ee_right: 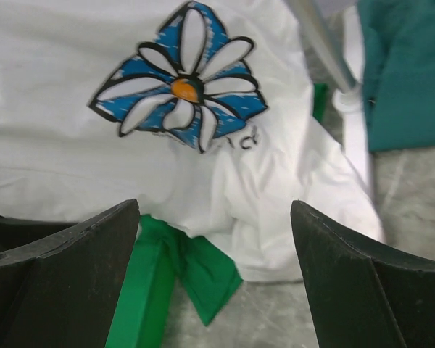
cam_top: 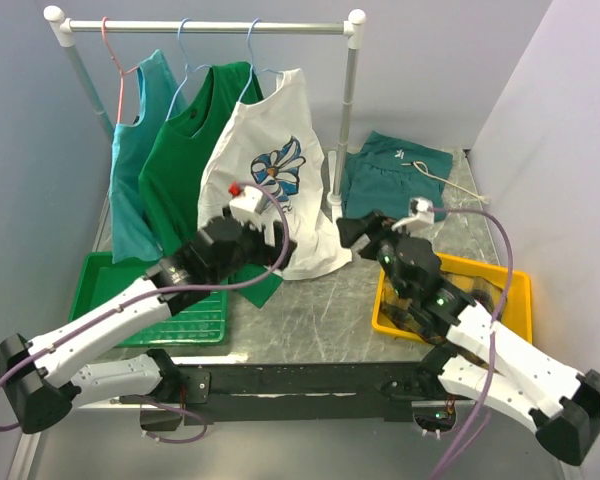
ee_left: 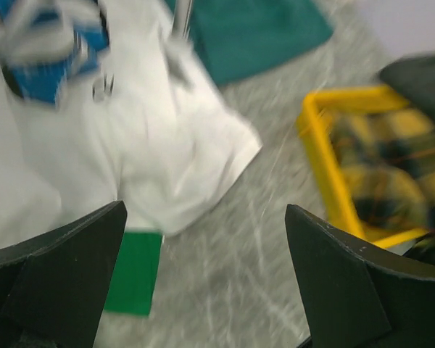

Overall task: Place the t-shirt on the hanger
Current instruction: Reset both arms

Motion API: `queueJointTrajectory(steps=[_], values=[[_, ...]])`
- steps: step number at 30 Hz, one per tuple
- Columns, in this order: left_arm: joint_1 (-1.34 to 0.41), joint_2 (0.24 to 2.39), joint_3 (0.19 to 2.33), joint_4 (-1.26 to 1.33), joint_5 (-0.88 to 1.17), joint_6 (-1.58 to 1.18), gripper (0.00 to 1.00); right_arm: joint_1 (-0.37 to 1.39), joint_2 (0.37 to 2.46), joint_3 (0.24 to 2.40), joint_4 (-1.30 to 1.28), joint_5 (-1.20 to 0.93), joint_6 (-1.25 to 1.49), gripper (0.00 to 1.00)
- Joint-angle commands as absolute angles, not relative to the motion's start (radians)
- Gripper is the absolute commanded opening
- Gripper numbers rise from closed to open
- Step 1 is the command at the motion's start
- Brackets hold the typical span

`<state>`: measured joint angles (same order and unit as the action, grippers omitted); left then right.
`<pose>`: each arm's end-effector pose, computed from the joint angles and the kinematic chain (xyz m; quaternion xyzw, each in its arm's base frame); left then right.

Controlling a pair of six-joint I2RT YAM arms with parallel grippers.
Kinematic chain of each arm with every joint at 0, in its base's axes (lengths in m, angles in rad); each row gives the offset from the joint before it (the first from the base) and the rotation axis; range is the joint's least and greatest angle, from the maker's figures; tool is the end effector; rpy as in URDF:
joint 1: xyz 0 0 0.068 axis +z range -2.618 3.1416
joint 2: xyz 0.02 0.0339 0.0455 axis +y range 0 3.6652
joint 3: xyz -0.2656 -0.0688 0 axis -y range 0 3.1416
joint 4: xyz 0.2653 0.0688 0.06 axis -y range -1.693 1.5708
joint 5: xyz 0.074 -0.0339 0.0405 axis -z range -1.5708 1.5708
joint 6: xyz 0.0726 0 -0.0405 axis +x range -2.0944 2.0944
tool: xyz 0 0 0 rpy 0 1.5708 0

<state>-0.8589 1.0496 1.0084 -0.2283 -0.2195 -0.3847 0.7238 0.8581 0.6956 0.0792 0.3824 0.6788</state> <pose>0.2046 -0.2130 0.3543 0.1213 0.7844 -0.2799 0.5401 0.2118 0.1510 0.3190 0.1124 0.7252 0.3220 0.5981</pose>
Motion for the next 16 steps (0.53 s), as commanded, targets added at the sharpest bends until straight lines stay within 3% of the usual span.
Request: queueJointTrajectory(steps=[1,6,16], values=[[-0.87,1.009,0.885,-0.088,-0.241,-0.455,0.96,0.729,0.718,0.562,0.09,0.46,0.684,0.93],[-0.908,0.997,0.755,-0.04,-0.321,-0.563,0.96,0.729,0.594,0.445,0.101,0.508,0.687,0.93],[-0.934,1.032,0.741,-0.031,-0.319,-0.578,0.97,0.729,0.534,0.397,0.098,0.541,0.683,0.94]])
